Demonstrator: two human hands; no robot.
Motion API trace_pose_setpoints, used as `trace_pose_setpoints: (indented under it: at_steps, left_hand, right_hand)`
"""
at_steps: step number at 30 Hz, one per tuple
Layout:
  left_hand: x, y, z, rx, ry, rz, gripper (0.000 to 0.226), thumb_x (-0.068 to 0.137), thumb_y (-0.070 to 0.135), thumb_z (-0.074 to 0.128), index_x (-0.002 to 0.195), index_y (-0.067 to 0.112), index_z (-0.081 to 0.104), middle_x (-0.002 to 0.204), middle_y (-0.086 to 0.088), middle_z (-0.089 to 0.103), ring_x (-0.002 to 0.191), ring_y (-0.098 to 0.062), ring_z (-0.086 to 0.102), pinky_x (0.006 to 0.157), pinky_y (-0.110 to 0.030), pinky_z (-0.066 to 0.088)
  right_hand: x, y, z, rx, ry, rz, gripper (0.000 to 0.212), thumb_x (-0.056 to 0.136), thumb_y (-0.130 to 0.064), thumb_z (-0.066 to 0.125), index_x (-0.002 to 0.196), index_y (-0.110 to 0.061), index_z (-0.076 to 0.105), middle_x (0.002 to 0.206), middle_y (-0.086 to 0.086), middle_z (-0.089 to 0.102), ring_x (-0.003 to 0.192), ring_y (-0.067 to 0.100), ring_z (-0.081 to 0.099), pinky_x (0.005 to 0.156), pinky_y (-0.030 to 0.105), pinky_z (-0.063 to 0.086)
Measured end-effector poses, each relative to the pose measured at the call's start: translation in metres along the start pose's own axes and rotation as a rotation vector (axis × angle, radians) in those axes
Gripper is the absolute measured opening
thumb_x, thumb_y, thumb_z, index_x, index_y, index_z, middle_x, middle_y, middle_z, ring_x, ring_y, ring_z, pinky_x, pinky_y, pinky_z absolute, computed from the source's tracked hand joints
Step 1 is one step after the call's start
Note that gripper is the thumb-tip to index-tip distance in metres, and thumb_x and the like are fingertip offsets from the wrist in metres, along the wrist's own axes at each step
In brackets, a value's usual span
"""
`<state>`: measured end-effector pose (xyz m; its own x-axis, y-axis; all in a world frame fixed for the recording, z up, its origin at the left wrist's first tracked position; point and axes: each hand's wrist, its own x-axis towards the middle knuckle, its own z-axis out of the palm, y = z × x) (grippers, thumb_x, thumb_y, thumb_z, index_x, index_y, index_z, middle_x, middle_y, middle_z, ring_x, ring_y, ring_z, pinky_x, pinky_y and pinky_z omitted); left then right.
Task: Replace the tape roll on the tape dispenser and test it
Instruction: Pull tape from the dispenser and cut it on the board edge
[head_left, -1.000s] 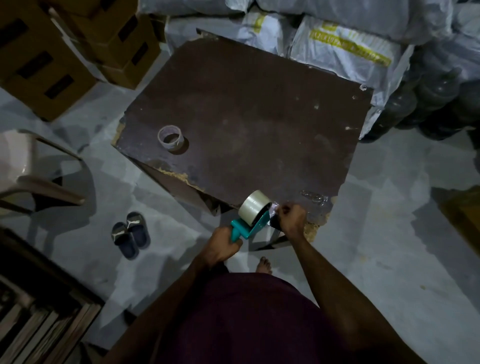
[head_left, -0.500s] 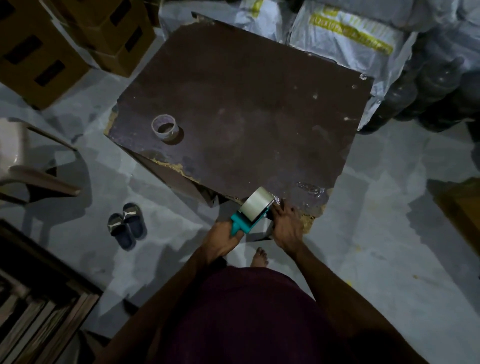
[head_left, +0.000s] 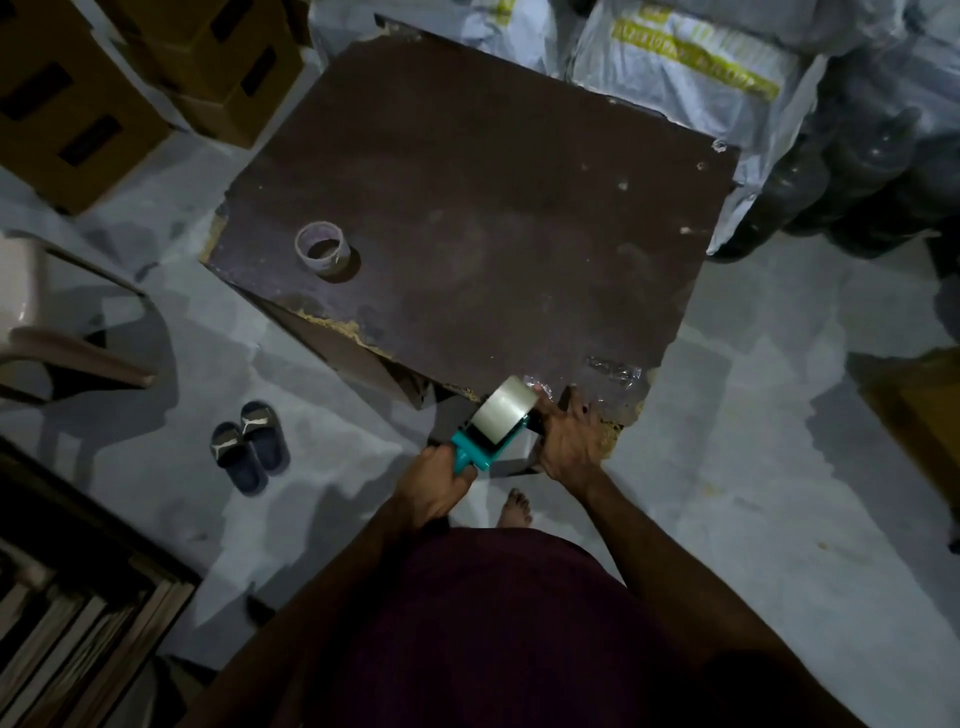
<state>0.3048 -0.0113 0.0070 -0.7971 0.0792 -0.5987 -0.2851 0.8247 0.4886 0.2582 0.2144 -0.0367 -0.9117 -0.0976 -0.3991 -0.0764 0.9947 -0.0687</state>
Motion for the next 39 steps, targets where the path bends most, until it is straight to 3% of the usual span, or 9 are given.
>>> trace_pose_setpoints:
  at_steps: [4,9,14,17,20,26,28,32,39]
  left_hand:
    - [-0.006,0.006,0.01,0.164,0.044,0.012,0.04,0.096,0.043,0.057,0.12,0.011,0.058,0.115,-0.014,0.069,0.103,-0.034,0.067,0.086,-0.043,0.056]
    - [-0.011,0.016,0.02,0.341,0.081,0.043,0.036,0.098,0.038,0.056,0.119,0.008,0.061,0.112,-0.014,0.071,0.101,-0.033,0.069,0.082,-0.039,0.055]
    - [-0.014,0.022,0.02,0.346,0.087,0.043,0.035,0.099,0.035,0.056,0.12,0.008,0.059,0.111,-0.012,0.071,0.1,-0.031,0.07,0.081,-0.039,0.056]
    - [-0.014,0.026,0.019,0.324,0.094,0.046,0.034,0.099,0.035,0.057,0.12,0.008,0.06,0.112,-0.011,0.07,0.101,-0.029,0.07,0.076,-0.035,0.052]
    - [-0.015,0.027,0.019,0.277,0.091,0.026,0.033,0.098,0.037,0.058,0.118,0.011,0.061,0.111,-0.009,0.071,0.099,-0.027,0.07,0.08,-0.039,0.058]
    - [-0.018,0.032,0.022,0.243,0.136,0.016,0.031,0.096,0.038,0.061,0.115,0.014,0.061,0.108,-0.005,0.071,0.096,-0.023,0.07,0.077,-0.036,0.058]
    - [-0.019,0.035,0.023,0.227,0.15,-0.003,0.031,0.094,0.038,0.062,0.114,0.015,0.062,0.106,-0.004,0.072,0.095,-0.023,0.071,0.078,-0.036,0.059]
    - [-0.021,0.04,0.025,0.182,0.166,-0.033,0.031,0.089,0.04,0.063,0.109,0.017,0.062,0.101,-0.003,0.072,0.091,-0.023,0.072,0.079,-0.041,0.063]
    - [-0.026,0.039,0.029,0.147,0.172,-0.073,0.032,0.085,0.041,0.062,0.106,0.017,0.062,0.099,-0.003,0.072,0.088,-0.024,0.071,0.078,-0.043,0.063]
  right_hand:
    - [-0.001,0.002,0.001,0.08,0.041,0.004,0.08,0.065,-0.024,0.074,0.142,-0.026,0.053,0.128,0.01,0.065,0.139,0.039,0.035,0.103,0.055,0.037]
    - [-0.004,0.006,0.006,0.166,0.068,0.002,0.098,0.066,-0.056,0.075,0.152,-0.035,0.034,0.135,0.011,0.06,0.14,0.042,0.036,0.107,0.058,0.034]
    - [-0.011,0.006,-0.003,0.194,0.091,-0.056,0.093,0.067,-0.042,0.084,0.149,-0.027,0.042,0.13,0.009,0.067,0.135,0.05,0.044,0.101,0.065,0.041]
    - [-0.009,0.008,-0.003,0.182,0.071,-0.012,0.079,0.079,-0.037,0.074,0.151,-0.026,0.043,0.138,0.013,0.063,0.145,0.046,0.034,0.112,0.065,0.032]
    - [-0.008,0.01,-0.004,0.162,0.032,-0.004,0.074,0.084,-0.029,0.067,0.153,-0.025,0.04,0.151,0.018,0.049,0.152,0.041,0.02,0.118,0.062,0.022]
    - [-0.01,0.01,-0.018,0.057,-0.012,-0.009,0.074,0.09,-0.038,0.063,0.155,-0.031,0.03,0.161,0.017,0.032,0.155,0.032,0.01,0.121,0.053,0.018]
    - [-0.009,0.011,-0.019,0.03,-0.021,-0.003,0.07,0.087,-0.04,0.064,0.152,-0.031,0.038,0.161,0.019,0.03,0.155,0.033,0.012,0.119,0.052,0.02]
    - [-0.009,0.014,-0.023,-0.023,-0.025,-0.029,0.052,0.083,-0.037,0.066,0.133,-0.027,0.058,0.154,0.019,0.042,0.153,0.033,0.016,0.112,0.052,0.029]
    - [-0.014,0.013,-0.031,-0.031,-0.03,-0.058,0.063,0.084,-0.029,0.065,0.145,-0.027,0.047,0.151,0.013,0.048,0.153,0.035,0.016,0.113,0.052,0.026]
